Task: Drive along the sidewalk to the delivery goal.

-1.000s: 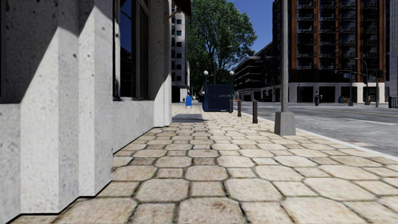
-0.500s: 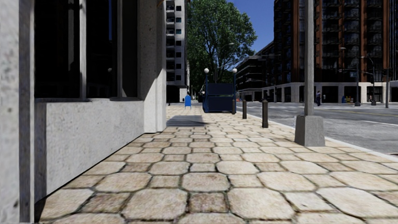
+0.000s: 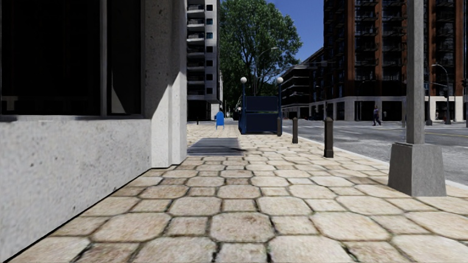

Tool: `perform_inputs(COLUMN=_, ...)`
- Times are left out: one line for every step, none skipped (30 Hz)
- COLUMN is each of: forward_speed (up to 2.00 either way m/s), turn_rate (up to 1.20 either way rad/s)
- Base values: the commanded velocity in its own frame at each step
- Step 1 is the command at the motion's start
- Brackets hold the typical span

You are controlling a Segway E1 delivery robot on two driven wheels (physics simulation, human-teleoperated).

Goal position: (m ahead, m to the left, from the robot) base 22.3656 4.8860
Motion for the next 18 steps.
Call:
perform_inputs(forward_speed=2.00, turn_rate=0.00)
perform_inputs(forward_speed=2.00, turn_rate=0.00)
perform_inputs(forward_speed=2.00, turn_rate=0.00)
perform_inputs(forward_speed=2.00, turn_rate=0.00)
perform_inputs(forward_speed=2.00, turn_rate=0.00)
perform_inputs(forward_speed=2.00, turn_rate=0.00)
perform_inputs(forward_speed=2.00, turn_rate=0.00)
perform_inputs(forward_speed=2.00, turn_rate=0.00)
perform_inputs(forward_speed=2.00, turn_rate=0.00)
perform_inputs(forward_speed=2.00, turn_rate=0.00)
perform_inputs(forward_speed=2.00, turn_rate=0.00)
perform_inputs(forward_speed=2.00, turn_rate=0.00)
perform_inputs(forward_speed=2.00, turn_rate=0.00)
perform_inputs(forward_speed=2.00, turn_rate=0.00)
perform_inputs(forward_speed=2.00, turn_rate=0.00)
perform_inputs(forward_speed=2.00, turn_rate=0.00)
perform_inputs(forward_speed=2.00, turn_rate=0.00)
perform_inputs(forward_speed=2.00, turn_rate=0.00)
